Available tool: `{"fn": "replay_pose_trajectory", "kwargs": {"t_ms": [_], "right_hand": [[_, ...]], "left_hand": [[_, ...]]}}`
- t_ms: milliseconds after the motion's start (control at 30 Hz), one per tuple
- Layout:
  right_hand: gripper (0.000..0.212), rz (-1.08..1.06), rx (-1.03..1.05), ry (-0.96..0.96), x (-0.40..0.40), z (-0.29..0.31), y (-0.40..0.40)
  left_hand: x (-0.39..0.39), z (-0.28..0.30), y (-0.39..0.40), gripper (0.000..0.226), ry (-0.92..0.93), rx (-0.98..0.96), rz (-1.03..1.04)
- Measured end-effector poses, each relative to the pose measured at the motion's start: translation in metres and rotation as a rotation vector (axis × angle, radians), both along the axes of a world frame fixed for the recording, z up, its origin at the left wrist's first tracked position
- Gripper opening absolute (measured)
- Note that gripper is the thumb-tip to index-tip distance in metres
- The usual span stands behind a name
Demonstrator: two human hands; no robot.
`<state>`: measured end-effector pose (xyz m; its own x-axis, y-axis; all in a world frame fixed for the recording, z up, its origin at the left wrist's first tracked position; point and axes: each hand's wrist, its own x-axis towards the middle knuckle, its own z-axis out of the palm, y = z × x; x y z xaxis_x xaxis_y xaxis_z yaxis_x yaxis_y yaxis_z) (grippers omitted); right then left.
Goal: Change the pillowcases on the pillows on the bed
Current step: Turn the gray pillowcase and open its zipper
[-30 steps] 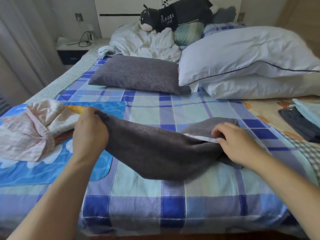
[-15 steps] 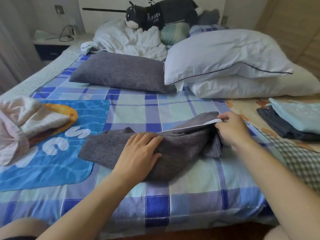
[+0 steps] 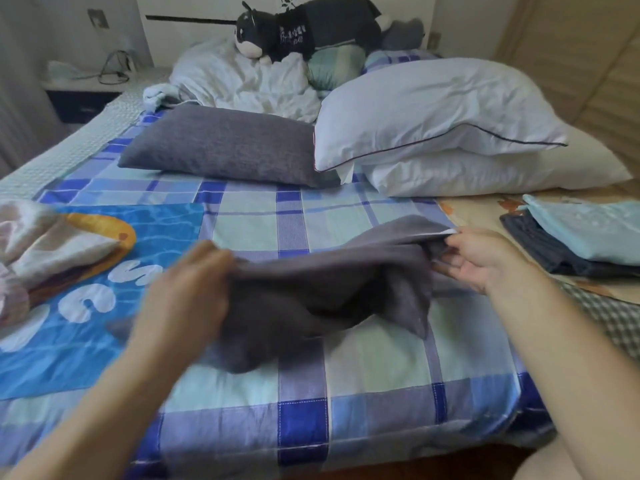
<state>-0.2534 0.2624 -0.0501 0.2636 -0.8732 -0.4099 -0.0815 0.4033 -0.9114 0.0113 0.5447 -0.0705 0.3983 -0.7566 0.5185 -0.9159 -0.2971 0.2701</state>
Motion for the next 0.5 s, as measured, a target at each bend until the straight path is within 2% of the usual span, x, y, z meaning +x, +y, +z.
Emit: {"fn": "replay_pose_trajectory", "kwargs": {"t_ms": [33,100,200,233,300,400,467,500], "right_hand": [[0.034,-0.046,0.002,-0.019,-0.006,0.001,-0.007],[0.031,-0.044,0.01,-0.036,-0.016,0.004,-0.013],[0.02,0.137,0.024,0.045,-0.016,0.004,-0.002],[0.015,0.186,0.028,0.071,-0.011,0.002,0.004],[0.012,0.2,0.047,0.077,-0.001,-0.005,0.009],[0.016,0.041,0.116,-0.024,0.007,-0.01,0.003],[0.021,-0.055,0.182,-0.069,0.008,-0.012,0.0],[0.025,-0.07,0.204,-0.093,0.008,-0.013,0.0]], "left_hand": [[0.024,0.002,0.006,0.02,0.065,0.036,0.17],[0.064,0.005,0.022,0.016,0.116,0.147,0.377],[0.064,-0.009,0.02,0.037,0.055,0.145,0.48],[0.052,-0.014,0.012,0.047,0.027,0.101,0.416],[0.016,-0.013,-0.008,0.058,0.007,0.03,0.121],[-0.032,-0.013,-0.023,0.037,-0.077,0.017,-0.373],[-0.058,-0.02,-0.025,0.023,-0.13,0.048,-0.587],[-0.071,-0.027,-0.026,0.029,-0.156,0.09,-0.652]]}}
